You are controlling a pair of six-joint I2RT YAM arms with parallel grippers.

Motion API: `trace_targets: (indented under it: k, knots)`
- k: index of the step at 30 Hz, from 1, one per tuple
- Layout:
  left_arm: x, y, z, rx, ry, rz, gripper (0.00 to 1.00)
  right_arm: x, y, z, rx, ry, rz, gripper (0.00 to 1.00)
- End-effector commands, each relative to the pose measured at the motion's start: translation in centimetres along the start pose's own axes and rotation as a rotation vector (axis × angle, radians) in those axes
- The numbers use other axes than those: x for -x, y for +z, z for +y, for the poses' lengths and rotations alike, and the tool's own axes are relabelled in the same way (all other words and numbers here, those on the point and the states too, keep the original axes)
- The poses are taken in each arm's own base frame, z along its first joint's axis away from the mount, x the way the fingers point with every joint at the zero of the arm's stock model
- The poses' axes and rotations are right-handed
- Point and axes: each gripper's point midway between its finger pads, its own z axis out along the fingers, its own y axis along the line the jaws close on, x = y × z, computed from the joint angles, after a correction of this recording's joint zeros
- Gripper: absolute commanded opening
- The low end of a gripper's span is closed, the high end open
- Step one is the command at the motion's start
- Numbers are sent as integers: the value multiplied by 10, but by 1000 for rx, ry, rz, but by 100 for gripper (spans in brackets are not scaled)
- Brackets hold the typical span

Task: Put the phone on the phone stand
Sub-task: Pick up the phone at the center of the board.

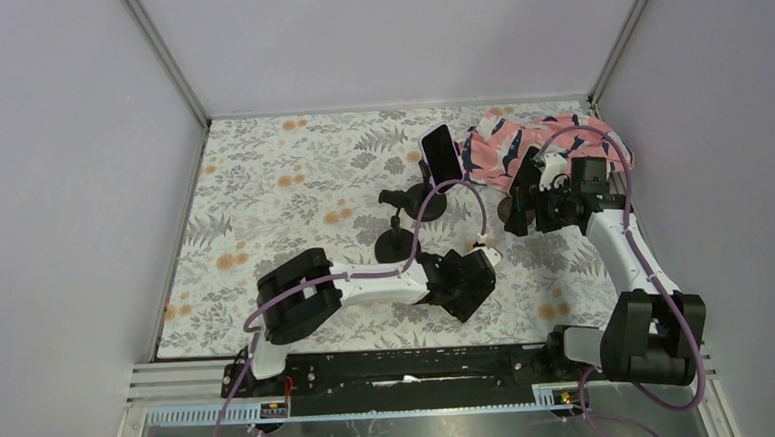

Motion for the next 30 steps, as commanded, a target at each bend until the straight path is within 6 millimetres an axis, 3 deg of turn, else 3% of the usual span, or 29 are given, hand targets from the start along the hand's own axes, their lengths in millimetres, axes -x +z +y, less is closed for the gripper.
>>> trace_targets:
  k: [1, 6, 14, 30]
  knots:
    - [-57, -13, 12, -3, 49, 217, 67, 17, -9, 2, -1, -18, -59, 100]
    - [-73, -12, 13, -47, 51, 308, 70, 17, -10, 4, 7, -20, -61, 100]
    - [-88, 2, 22, -41, 77, 392, 88, 16, -10, 5, 12, -21, -61, 100]
    - [-126, 18, 27, -73, 106, 531, 89, 17, -11, 6, 20, -24, -64, 100]
